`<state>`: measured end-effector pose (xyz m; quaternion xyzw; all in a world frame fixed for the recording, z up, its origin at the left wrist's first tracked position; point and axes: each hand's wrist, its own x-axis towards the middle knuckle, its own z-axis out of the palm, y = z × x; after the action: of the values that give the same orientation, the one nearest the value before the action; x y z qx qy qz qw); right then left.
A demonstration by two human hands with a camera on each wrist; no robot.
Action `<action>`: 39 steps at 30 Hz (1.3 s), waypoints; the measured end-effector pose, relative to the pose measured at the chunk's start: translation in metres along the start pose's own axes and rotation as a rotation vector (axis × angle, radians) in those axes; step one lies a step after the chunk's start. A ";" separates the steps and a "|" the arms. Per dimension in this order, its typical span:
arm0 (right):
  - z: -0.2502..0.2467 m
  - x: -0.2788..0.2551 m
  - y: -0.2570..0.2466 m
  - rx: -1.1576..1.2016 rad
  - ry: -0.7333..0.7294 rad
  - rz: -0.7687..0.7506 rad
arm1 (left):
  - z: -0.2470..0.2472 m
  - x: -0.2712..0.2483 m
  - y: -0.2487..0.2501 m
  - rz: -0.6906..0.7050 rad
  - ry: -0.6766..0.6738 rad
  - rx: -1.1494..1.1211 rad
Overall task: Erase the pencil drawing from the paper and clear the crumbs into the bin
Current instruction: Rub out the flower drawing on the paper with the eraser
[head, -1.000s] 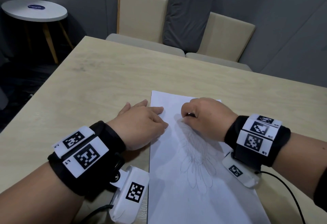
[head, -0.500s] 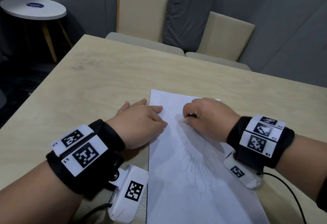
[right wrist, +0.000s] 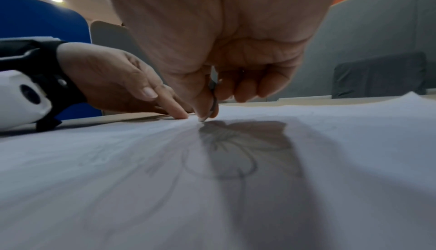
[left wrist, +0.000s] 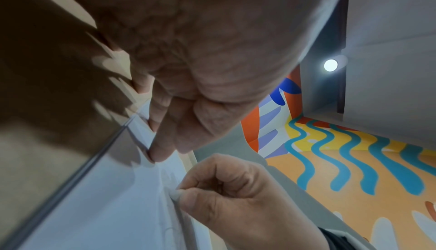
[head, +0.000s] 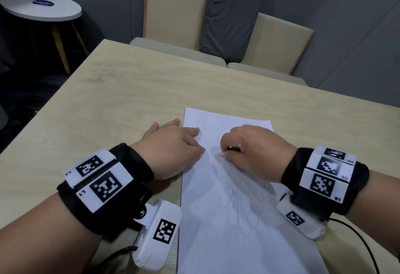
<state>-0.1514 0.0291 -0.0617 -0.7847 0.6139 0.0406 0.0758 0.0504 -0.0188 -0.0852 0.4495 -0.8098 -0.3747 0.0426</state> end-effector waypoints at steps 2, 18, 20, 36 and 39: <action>0.000 0.003 -0.002 -0.021 0.011 0.001 | 0.000 0.000 -0.001 0.000 0.001 0.007; 0.000 0.010 0.001 -0.040 0.012 0.020 | 0.000 0.001 -0.002 0.001 0.000 0.015; 0.000 0.007 0.002 -0.031 0.004 0.014 | 0.001 0.001 -0.003 0.002 0.005 0.011; -0.006 0.025 0.015 -0.061 0.019 0.108 | 0.001 0.003 -0.003 0.002 0.001 0.021; -0.006 0.033 0.014 -0.080 0.023 0.104 | 0.001 0.003 -0.003 -0.001 0.003 0.016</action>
<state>-0.1571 -0.0068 -0.0616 -0.7545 0.6526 0.0600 0.0350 0.0506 -0.0210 -0.0889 0.4508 -0.8125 -0.3674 0.0399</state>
